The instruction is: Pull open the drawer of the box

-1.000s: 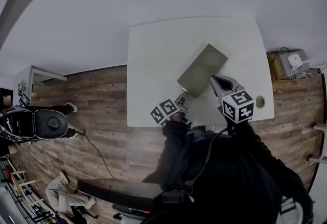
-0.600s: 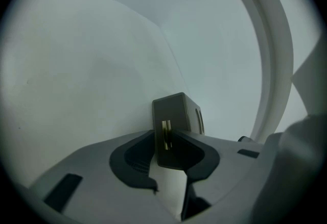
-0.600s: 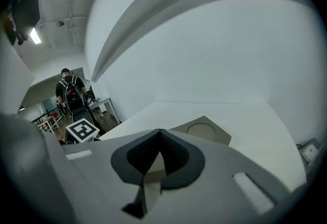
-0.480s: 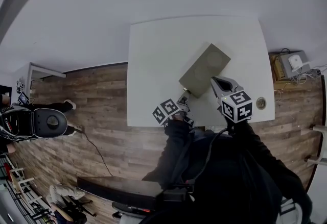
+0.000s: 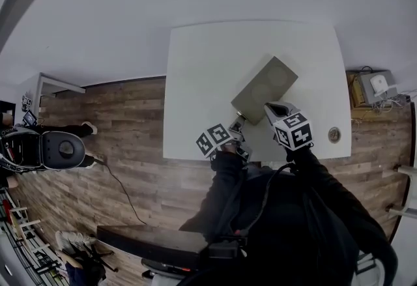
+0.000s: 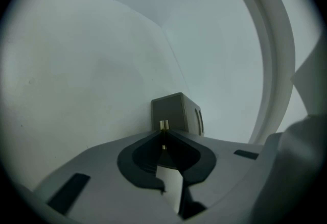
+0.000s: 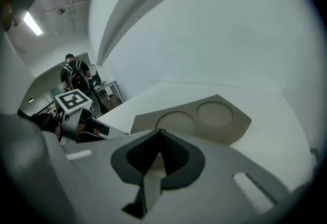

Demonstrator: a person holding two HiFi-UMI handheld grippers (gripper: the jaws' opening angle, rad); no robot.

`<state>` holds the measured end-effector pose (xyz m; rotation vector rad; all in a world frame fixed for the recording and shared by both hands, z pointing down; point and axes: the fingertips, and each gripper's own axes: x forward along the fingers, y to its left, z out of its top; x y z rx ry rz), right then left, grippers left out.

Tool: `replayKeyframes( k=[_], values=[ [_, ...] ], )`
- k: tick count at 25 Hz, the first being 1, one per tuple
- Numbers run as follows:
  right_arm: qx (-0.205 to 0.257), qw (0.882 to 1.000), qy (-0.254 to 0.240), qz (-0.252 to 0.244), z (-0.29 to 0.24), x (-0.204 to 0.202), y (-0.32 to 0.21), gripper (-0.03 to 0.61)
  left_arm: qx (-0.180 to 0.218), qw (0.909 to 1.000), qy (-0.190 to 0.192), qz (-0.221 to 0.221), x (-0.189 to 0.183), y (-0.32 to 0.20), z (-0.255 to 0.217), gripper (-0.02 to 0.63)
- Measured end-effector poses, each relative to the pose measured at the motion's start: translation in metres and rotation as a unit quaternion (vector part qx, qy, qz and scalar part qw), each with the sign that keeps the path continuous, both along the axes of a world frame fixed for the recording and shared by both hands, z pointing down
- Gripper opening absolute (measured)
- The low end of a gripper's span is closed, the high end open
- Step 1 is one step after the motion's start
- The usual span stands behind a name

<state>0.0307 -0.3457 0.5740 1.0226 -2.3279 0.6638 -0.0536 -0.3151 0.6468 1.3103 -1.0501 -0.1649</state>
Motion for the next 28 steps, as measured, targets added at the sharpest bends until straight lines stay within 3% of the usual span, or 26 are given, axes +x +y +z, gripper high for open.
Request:
replayKeyframes(
  k=[8, 15, 20, 28],
  values=[
    [-0.014, 0.999, 0.027, -0.018, 0.019, -0.005, 0.003, -0.009, -0.011, 0.9999, -0.01, 0.006, -0.001, 0.002, -0.002, 0.026],
    [-0.007, 0.999, 0.025, -0.023, 0.021, -0.004, 0.001, -0.009, -0.019, 0.9993, -0.03, 0.009, -0.002, 0.001, 0.0, 0.026],
    [-0.008, 1.0, 0.009, -0.011, 0.021, -0.002, 0.001, -0.009, -0.023, 0.9994, -0.027, 0.002, -0.005, 0.007, 0.0, 0.025],
    [-0.002, 1.0, 0.023, -0.013, 0.022, -0.004, 0.001, -0.009, -0.026, 0.9991, -0.032, -0.004, -0.012, 0.013, 0.0, 0.025]
  ],
)
